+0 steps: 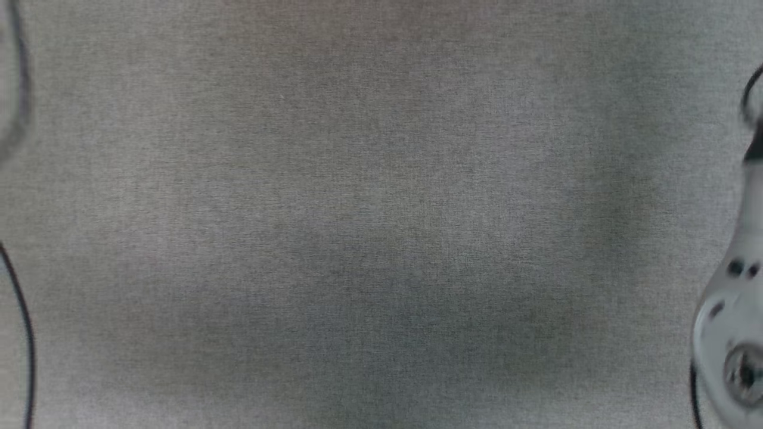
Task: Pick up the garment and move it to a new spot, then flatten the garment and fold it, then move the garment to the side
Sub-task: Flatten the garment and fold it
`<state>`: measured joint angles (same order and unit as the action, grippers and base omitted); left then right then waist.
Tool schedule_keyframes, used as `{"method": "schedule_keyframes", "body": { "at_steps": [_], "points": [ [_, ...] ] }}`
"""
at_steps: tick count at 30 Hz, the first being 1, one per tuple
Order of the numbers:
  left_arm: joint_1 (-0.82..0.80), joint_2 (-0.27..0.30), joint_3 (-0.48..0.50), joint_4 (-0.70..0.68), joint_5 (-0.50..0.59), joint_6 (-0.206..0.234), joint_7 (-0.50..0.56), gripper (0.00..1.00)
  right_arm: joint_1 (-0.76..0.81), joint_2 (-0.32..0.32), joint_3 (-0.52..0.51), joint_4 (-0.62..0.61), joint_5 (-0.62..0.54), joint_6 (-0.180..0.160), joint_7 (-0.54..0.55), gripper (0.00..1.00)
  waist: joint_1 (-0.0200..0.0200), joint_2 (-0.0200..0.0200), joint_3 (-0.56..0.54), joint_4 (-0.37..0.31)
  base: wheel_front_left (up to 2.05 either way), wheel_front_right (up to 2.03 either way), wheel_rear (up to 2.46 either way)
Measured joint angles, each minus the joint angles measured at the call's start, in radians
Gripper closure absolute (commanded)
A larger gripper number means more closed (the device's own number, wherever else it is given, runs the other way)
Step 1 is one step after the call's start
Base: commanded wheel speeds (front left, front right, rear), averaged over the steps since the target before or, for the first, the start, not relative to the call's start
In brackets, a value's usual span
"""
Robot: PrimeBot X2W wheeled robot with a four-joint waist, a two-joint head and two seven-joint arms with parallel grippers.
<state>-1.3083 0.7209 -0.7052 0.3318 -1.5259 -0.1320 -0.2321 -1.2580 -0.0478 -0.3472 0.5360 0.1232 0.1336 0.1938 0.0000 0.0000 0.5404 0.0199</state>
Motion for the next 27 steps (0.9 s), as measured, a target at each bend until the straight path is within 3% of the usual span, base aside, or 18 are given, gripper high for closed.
{"method": "schedule_keyframes", "body": {
  "at_steps": [5,14,27],
  "points": [
    [0.291,-0.007,-0.007,-0.087,-0.026,0.0,-0.025,1.0,0.24,-0.007,0.064,-0.068,0.072,0.0,0.009,1.0,0.0,0.0,-0.022,0.011,0.0,0.0,0.0],
    [0.77,-0.068,0.085,-0.222,0.088,0.0,-0.028,1.0,0.719,-0.044,0.11,-0.354,0.214,-0.002,0.1,1.0,-0.0001,0.0,-0.091,0.031,0.0,0.0,0.0],
    [1.167,0.003,0.174,-0.431,0.197,0.0,-0.028,1.0,1.169,-0.035,0.104,-0.743,0.312,-0.002,0.26,1.0,0.0,0.0,-0.189,0.033,0.0,0.0,0.0]
  ]
}}
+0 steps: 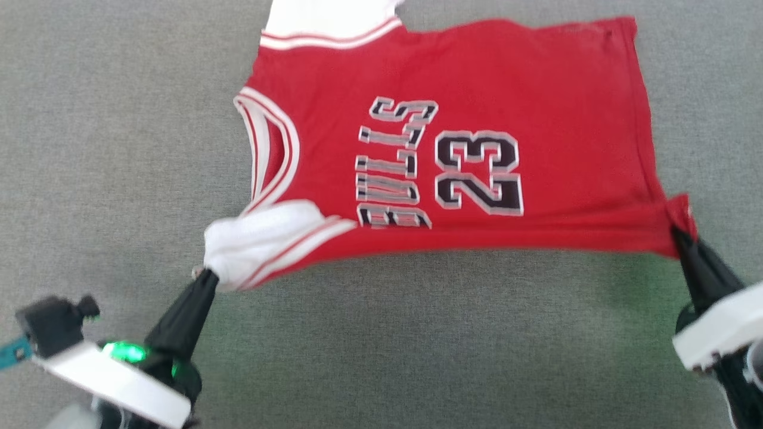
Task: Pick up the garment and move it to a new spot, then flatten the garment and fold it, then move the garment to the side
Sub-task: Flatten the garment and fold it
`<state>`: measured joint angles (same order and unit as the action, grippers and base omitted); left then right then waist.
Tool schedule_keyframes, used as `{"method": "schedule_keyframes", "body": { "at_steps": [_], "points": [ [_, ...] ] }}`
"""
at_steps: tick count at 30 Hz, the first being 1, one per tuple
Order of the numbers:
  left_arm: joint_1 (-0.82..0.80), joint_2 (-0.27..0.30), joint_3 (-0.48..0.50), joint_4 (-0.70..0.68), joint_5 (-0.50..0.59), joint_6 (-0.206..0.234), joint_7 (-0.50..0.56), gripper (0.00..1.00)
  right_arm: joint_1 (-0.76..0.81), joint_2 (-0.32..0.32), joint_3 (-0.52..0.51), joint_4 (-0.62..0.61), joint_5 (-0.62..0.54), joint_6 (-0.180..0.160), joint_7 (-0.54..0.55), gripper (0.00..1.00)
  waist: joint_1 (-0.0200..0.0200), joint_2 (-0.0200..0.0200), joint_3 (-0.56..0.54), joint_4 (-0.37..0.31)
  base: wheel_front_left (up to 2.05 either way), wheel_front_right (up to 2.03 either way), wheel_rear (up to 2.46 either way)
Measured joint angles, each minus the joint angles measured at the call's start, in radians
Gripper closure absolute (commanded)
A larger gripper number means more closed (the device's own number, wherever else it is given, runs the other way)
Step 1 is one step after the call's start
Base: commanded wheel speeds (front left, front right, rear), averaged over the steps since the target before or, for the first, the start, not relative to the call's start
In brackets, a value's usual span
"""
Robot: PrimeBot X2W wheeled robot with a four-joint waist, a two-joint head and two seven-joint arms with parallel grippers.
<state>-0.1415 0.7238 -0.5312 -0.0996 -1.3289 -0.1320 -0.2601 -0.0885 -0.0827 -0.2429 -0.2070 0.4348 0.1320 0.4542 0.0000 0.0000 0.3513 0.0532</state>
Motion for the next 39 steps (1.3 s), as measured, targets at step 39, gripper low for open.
{"method": "schedule_keyframes", "body": {
  "at_steps": [39],
  "points": [
    [-0.288,-0.085,-0.067,0.169,0.015,0.0,-0.001,1.0,-0.171,0.032,-0.001,0.241,0.063,-0.001,-0.139,1.0,0.0,0.0,0.106,-0.015,0.0,0.0,0.0]
  ]
}}
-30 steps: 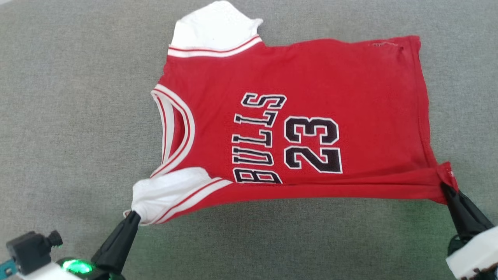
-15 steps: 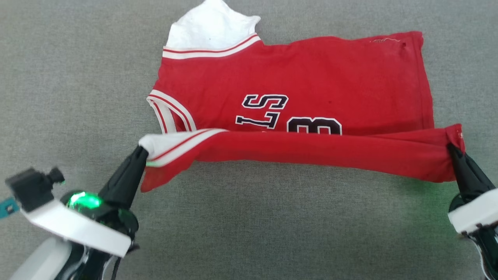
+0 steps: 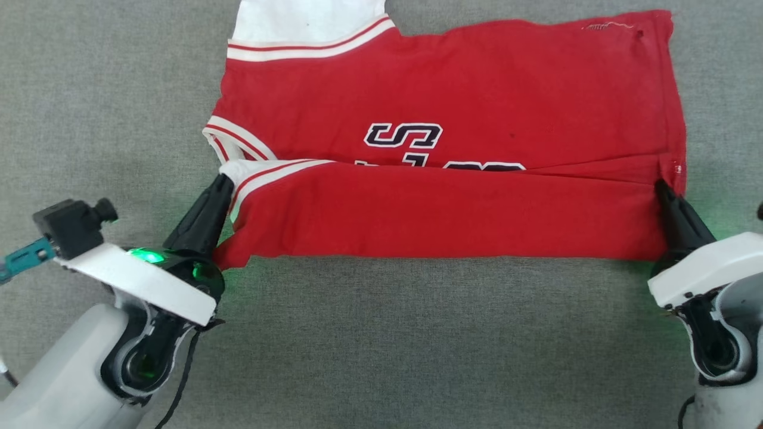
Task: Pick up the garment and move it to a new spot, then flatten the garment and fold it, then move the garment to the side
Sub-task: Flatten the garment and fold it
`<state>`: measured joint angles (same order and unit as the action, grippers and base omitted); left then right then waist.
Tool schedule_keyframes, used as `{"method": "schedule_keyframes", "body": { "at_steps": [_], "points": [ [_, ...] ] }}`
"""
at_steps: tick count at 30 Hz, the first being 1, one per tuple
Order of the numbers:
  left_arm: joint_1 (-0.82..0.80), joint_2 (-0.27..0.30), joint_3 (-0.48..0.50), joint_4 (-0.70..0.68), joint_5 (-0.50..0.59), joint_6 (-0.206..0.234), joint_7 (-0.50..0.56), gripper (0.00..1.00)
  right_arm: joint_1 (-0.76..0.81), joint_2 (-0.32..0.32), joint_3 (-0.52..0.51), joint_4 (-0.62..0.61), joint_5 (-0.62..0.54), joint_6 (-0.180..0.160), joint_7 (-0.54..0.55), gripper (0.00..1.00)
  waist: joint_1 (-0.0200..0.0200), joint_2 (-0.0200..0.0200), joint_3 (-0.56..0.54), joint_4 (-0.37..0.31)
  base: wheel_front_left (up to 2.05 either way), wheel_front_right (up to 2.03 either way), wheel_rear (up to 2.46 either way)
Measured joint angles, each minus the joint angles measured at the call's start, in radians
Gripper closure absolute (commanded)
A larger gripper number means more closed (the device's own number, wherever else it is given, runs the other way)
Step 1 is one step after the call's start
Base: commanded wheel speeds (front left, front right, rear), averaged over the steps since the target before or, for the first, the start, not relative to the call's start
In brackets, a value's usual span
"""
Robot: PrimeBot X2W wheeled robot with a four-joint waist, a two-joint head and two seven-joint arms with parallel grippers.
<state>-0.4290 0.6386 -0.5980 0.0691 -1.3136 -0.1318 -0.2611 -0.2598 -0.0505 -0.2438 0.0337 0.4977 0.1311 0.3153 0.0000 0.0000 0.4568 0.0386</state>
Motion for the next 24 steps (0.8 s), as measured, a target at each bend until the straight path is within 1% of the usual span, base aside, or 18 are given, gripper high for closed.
{"method": "schedule_keyframes", "body": {
  "at_steps": [3,9,10,11,12,13,14,15,17,19,22,24],
  "points": [
    [-0.034,-0.003,-0.036,0.046,-0.009,0.0,0.0,1.0,-0.014,0.0,0.011,0.032,-0.025,0.0,-0.017,1.0,0.0,0.0,0.017,0.003,0.0,0.0,0.0],
    [-0.072,0.001,-0.088,0.107,0.008,0.0,0.0,1.0,-0.039,-0.001,0.017,0.075,-0.028,0.001,-0.061,1.0,0.0,0.0,0.028,-0.001,0.0,0.0,0.0],
    [-0.077,0.001,-0.091,0.114,0.015,0.0,0.0,0.82,-0.041,-0.001,0.02,0.082,-0.028,0.001,-0.066,1.0,0.0,0.0,0.026,-0.002,0.0,0.0,0.0],
    [-0.079,0.003,-0.093,0.116,0.021,0.0,0.0,0.59,-0.043,-0.001,0.022,0.091,-0.028,0.001,-0.073,0.98,0.0,0.0,0.022,-0.002,0.0,0.0,0.0],
    [-0.08,0.005,-0.092,0.118,0.028,0.0,0.0,0.0,-0.044,-0.001,0.025,0.097,-0.028,0.001,-0.08,0.75,0.0,0.0,0.018,-0.003,0.0,0.0,0.0],
    [-0.081,0.011,-0.092,0.118,0.035,0.0,0.0,0.0,-0.045,-0.002,0.028,0.102,-0.028,0.001,-0.085,0.55,0.0,0.0,0.013,-0.003,0.0,0.0,0.0],
    [-0.084,0.032,-0.095,0.109,0.062,0.0,0.0,0.0,-0.043,-0.001,0.033,0.107,-0.035,0.001,-0.095,0.11,0.0,0.0,0.001,-0.003,0.0,0.0,0.0],
    [-0.087,0.048,-0.096,0.101,0.079,0.0,0.0,0.0,-0.038,-0.001,0.033,0.107,-0.043,0.001,-0.096,0.0,0.0,0.0,-0.006,-0.003,0.0,0.0,0.0],
    [-0.098,0.09,-0.101,0.072,0.107,0.0,0.0,0.0,-0.027,0.0,0.029,0.103,-0.049,0.0,-0.097,0.0,0.0,0.0,-0.021,-0.002,0.0,0.0,0.0],
    [-0.103,0.145,-0.1,0.047,0.15,0.0,0.0,0.0,-0.016,0.0,0.018,0.088,-0.05,0.0,-0.104,0.0,0.0,0.0,-0.037,0.0,0.0,0.0,0.0],
    [-0.105,0.252,-0.141,-0.002,0.172,0.0,0.0,0.0,-0.003,0.0,0.008,0.052,-0.05,0.0,-0.105,0.0,0.0,0.0,-0.061,0.002,0.0,0.0,0.0],
    [-0.11,0.33,-0.182,-0.037,0.18,0.0,0.032,0.0,0.006,0.0,0.004,0.029,-0.05,0.0,-0.104,0.0,0.0,0.0,-0.076,0.002,0.0,0.0,0.0]
  ]
}}
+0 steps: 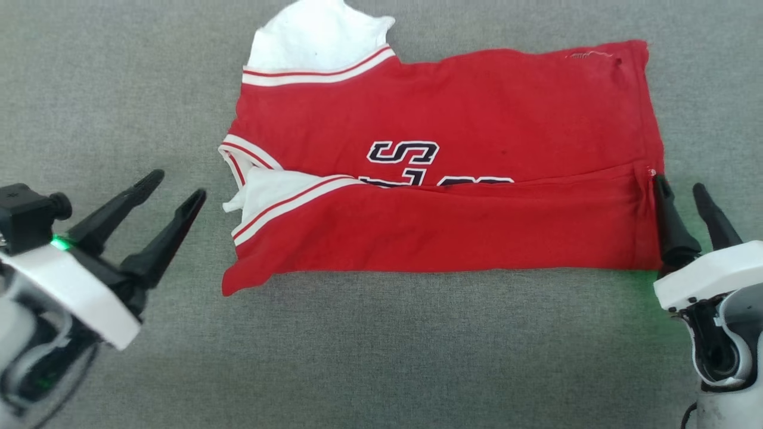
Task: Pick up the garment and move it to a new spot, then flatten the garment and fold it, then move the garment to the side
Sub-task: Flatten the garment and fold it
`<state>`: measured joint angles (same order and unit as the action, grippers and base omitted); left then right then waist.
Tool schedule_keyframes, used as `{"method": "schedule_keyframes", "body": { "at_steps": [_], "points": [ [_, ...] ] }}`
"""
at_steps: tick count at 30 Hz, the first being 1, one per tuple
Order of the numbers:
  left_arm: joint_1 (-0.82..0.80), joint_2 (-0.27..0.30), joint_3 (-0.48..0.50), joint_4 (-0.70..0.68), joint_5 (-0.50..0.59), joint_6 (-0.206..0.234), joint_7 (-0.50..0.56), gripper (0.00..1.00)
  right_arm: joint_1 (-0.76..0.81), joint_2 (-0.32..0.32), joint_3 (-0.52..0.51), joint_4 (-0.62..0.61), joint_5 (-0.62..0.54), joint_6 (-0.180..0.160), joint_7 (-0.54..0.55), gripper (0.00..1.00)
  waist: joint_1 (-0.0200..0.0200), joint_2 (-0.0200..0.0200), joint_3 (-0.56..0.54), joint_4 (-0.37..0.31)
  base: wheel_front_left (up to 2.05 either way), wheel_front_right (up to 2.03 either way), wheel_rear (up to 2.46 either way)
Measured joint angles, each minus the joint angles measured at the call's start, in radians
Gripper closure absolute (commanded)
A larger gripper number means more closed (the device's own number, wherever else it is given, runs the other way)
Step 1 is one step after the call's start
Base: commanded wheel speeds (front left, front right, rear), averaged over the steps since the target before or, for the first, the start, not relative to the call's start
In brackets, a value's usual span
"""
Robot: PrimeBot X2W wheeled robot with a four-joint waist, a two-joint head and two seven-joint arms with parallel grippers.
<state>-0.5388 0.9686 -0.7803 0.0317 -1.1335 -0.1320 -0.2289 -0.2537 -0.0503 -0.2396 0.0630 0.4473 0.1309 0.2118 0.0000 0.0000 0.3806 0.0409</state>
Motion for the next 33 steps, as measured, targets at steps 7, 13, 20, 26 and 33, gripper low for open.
{"method": "schedule_keyframes", "body": {
  "at_steps": [7,13,20,26,33],
  "points": [
    [-0.063,0.16,-0.114,-0.111,-0.058,0.0,0.234,0.0,0.007,0.0,0.012,-0.061,0.001,0.0,0.018,0.0,0.0,0.0,-0.026,-0.017,0.0,0.0,0.0],
    [-0.099,0.171,-0.213,-0.114,-0.179,0.0,0.461,0.0,-0.001,0.0,0.04,-0.074,0.013,0.0,0.019,0.0,0.0,0.0,-0.018,-0.054,0.0,0.0,0.0],
    [-0.14,0.115,-0.267,-0.023,-0.247,0.0,0.537,0.0,0.0,0.0,0.051,-0.069,0.038,0.0,-0.012,0.0,0.0,0.0,0.014,-0.102,0.0,0.0,0.0],
    [-0.176,0.095,-0.299,0.056,-0.279,-0.001,0.567,0.0,0.001,0.0,0.074,-0.065,0.046,0.0,-0.034,0.0,0.0,0.0,0.045,-0.141,0.0,0.0,0.0],
    [-0.198,0.101,-0.317,0.061,-0.33,0.0,0.589,1.0,0.001,-0.012,0.12,-0.093,-0.042,0.0,0.057,0.0,0.0,0.0001,0.061,-0.17,0.0,0.0,0.0]
  ]
}}
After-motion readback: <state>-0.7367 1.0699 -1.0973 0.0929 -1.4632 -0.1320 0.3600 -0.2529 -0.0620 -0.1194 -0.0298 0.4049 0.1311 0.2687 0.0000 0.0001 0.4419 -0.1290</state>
